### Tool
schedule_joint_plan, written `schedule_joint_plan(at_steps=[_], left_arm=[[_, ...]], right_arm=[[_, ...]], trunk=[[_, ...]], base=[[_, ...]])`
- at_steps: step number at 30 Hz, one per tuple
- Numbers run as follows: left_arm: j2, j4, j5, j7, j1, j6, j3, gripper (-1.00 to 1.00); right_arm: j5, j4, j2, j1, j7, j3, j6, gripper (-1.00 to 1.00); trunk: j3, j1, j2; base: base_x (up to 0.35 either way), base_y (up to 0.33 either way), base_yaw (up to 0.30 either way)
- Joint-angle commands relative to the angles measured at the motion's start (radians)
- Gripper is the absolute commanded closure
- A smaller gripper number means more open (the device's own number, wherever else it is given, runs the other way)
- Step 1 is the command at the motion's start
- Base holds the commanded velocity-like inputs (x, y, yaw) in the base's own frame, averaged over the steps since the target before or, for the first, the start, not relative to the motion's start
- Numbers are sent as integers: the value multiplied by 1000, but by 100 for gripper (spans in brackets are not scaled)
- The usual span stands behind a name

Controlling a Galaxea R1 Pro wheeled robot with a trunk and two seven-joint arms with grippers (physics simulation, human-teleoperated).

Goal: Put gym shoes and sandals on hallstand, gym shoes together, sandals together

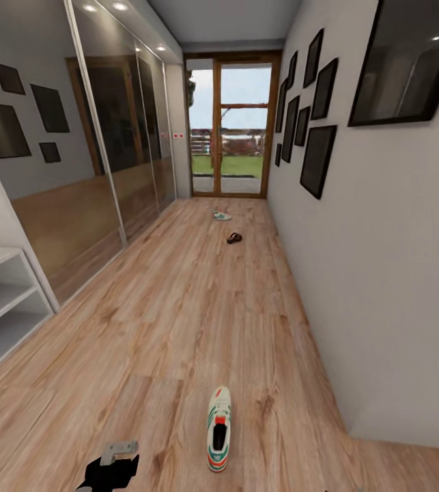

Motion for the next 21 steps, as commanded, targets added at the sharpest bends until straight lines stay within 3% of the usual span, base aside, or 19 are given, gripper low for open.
schedule_joint_plan(at_steps=[1, 9, 21], left_arm=[[0, 1, 3, 0, -1, -3, 1, -100], [0, 1, 3, 0, -1, -3, 2, -100], [0, 1, 4, 0, -1, -4, 4, -100]], right_arm=[[1, 1, 0, -1, 1, -1, -3, -100], [1, 1, 0, -1, 0, -1, -3, -100], [1, 1, 0, -1, 0, -1, -3, -100]], trunk=[[-1, 0, 0], [-1, 0, 0], [-1, 0, 0]], base=[[339, 0, 0], [249, -29, 0], [13, -2, 0]])
